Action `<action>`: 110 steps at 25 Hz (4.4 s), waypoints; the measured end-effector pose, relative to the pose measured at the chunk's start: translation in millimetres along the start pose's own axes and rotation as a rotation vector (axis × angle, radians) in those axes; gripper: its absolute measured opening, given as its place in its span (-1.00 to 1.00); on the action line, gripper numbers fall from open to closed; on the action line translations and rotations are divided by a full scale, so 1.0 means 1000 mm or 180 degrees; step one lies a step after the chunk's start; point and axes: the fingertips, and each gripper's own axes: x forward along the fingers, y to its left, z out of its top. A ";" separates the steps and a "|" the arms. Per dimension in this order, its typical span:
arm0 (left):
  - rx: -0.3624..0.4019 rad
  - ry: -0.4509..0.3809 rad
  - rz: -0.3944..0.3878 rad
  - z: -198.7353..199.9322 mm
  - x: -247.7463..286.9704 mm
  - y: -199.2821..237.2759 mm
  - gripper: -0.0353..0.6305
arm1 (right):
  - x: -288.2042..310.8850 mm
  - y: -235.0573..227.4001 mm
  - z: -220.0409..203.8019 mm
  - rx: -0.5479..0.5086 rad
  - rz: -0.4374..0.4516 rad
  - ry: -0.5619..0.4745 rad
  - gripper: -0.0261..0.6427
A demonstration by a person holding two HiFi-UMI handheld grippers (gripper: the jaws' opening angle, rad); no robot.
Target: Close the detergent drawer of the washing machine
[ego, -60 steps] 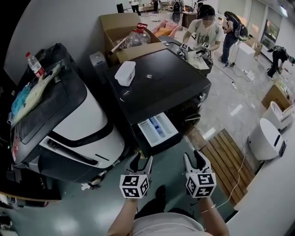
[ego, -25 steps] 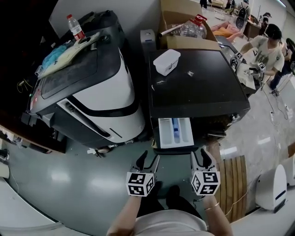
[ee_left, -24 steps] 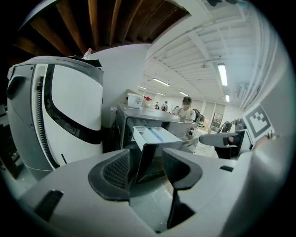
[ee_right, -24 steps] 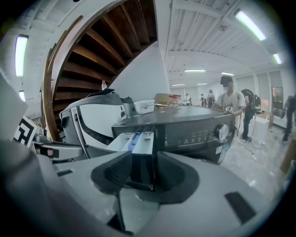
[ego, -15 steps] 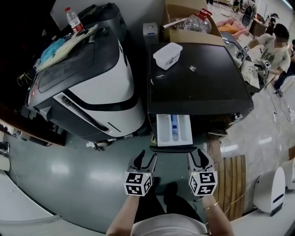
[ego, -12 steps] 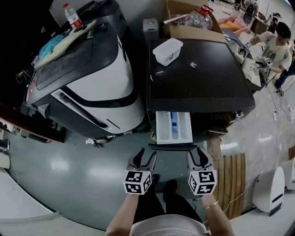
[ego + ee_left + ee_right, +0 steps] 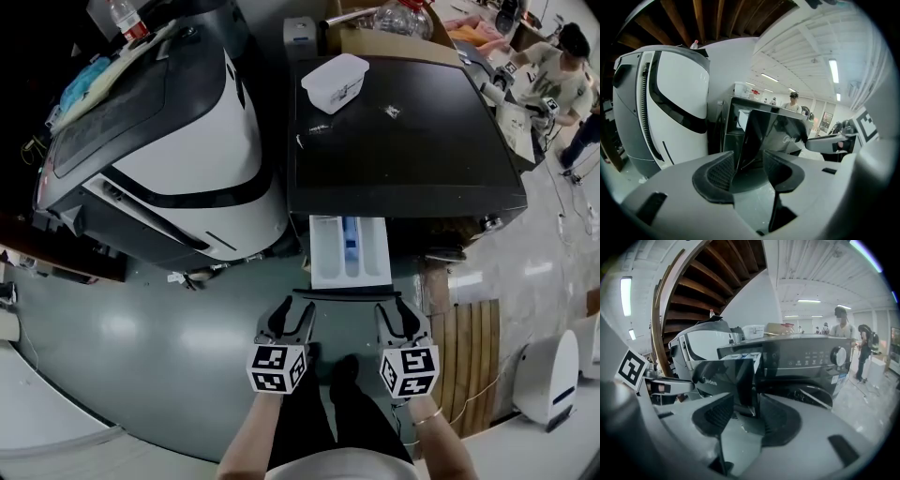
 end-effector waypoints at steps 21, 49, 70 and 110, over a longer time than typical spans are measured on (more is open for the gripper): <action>0.0100 -0.0056 -0.0187 -0.002 0.013 -0.004 -0.47 | 0.013 -0.002 -0.004 -0.0199 -0.0098 0.0003 -0.45; 0.0119 -0.0030 -0.0126 0.000 0.017 -0.004 -0.48 | 0.016 -0.003 -0.003 -0.0261 -0.0144 -0.0030 -0.45; 0.0116 -0.0102 -0.0103 0.021 0.041 0.008 -0.50 | 0.042 -0.011 0.018 -0.0282 -0.0141 -0.0081 -0.45; 0.0117 -0.0100 -0.0069 0.050 0.081 0.026 -0.50 | 0.082 -0.025 0.047 -0.0282 -0.0175 -0.0070 -0.45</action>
